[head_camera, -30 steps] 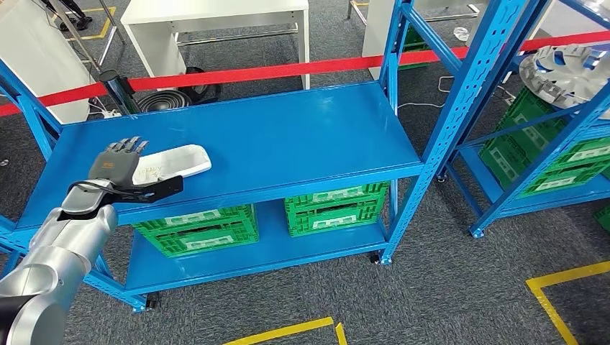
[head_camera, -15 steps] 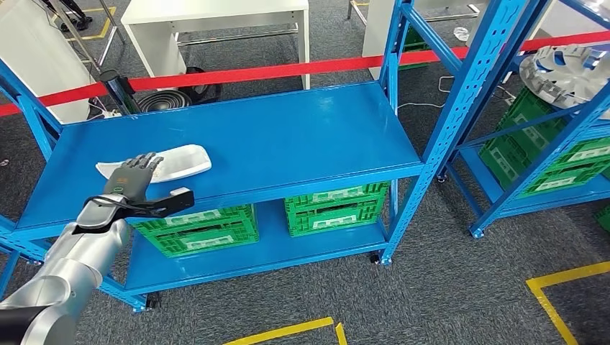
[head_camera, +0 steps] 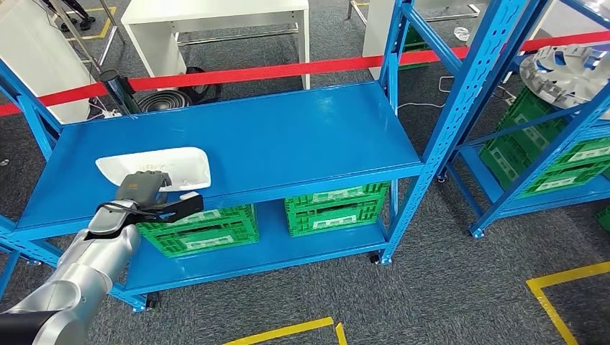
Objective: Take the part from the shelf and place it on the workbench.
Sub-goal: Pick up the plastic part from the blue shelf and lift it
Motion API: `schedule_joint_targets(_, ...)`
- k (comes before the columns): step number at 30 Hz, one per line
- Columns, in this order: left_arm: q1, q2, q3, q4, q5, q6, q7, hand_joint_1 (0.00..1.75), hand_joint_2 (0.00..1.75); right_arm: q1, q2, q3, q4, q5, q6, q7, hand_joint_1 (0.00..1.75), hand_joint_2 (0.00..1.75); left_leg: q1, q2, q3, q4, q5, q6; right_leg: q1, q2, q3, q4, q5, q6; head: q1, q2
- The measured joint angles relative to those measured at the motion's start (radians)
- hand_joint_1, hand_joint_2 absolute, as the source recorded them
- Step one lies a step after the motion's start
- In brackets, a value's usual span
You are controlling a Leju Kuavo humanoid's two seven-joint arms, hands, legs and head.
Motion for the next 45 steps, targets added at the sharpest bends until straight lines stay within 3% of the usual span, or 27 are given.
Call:
schedule_joint_targets(13, -0.005, 0.0, 0.004, -0.004, 0.003, 0.023, -0.014, 1.74, 1.75, 0.0, 0.0, 0.0, 0.0, 0.003, 0.006, 0.0, 0.0, 0.0, 0.0, 0.0, 0.007, 0.0, -0.003, 0.0, 0.0, 0.0, 0.007, 0.0, -0.001, 0.0, 0.0, 0.0)
schedule_joint_targets(16, -0.005, 0.0, 0.008, -0.004, 0.008, 0.036, -0.028, 1.52, 1.75, 0.0, 0.0, 0.0, 0.0, 0.004, 0.006, -0.002, 0.0, 0.0, 0.0, 0.0, 0.007, 0.0, -0.003, 0.0, 0.0, 0.0, 0.007, 0.0, -0.001, 0.0, 0.0, 0.0)
schedule_joint_targets(17, -0.005, 0.001, 0.011, -0.004, 0.011, 0.046, -0.036, 1.45, 1.75, 0.0, 0.0, 0.0, 0.0, 0.004, 0.006, -0.003, 0.0, 0.0, 0.0, 0.0, 0.007, 0.0, -0.003, 0.0, 0.0, 0.0, 0.007, 0.0, -0.001, 0.0, 0.0, 0.0)
schedule_joint_targets(24, 0.0, -0.001, 0.02, -0.005, 0.029, 0.168, -0.087, 1.45, 1.75, 0.0, 0.0, 0.0, 0.0, 0.005, 0.006, -0.003, 0.0, 0.0, 0.0, 0.0, 0.007, 0.0, -0.003, 0.0, 0.0, 0.0, 0.007, 0.0, -0.002, 0.0, 0.0, 0.0)
schedule_joint_targets(31, 0.0, -0.021, 0.029, -0.012, 0.07, 0.226, -0.118, 1.45, 1.75, 0.0, 0.0, 0.0, 0.0, 0.003, 0.003, -0.003, 0.0, 0.0, 0.0, 0.0, 0.007, 0.0, -0.004, 0.0, 0.0, 0.0, 0.007, -0.001, -0.002, 0.0, 0.0, 0.0)
schedule_joint_targets(40, -0.023, -0.063, 0.08, -0.042, 0.197, 0.303, -0.257, 1.45, 1.75, 0.0, 0.0, 0.0, 0.0, -0.001, -0.003, -0.011, 0.0, 0.0, 0.0, 0.0, 0.006, 0.0, -0.004, 0.0, 0.0, 0.0, 0.007, -0.002, -0.002, 0.001, 0.0, 0.0)
schedule_joint_targets(45, -0.08, -0.088, 0.097, -0.073, 0.262, 0.277, -0.324, 1.45, 1.75, 0.0, 0.0, 0.0, 0.0, -0.003, -0.003, -0.014, 0.0, 0.0, 0.0, 0.0, 0.006, 0.0, -0.004, 0.0, 0.0, 0.0, 0.007, -0.002, -0.002, 0.001, 0.0, 0.0)
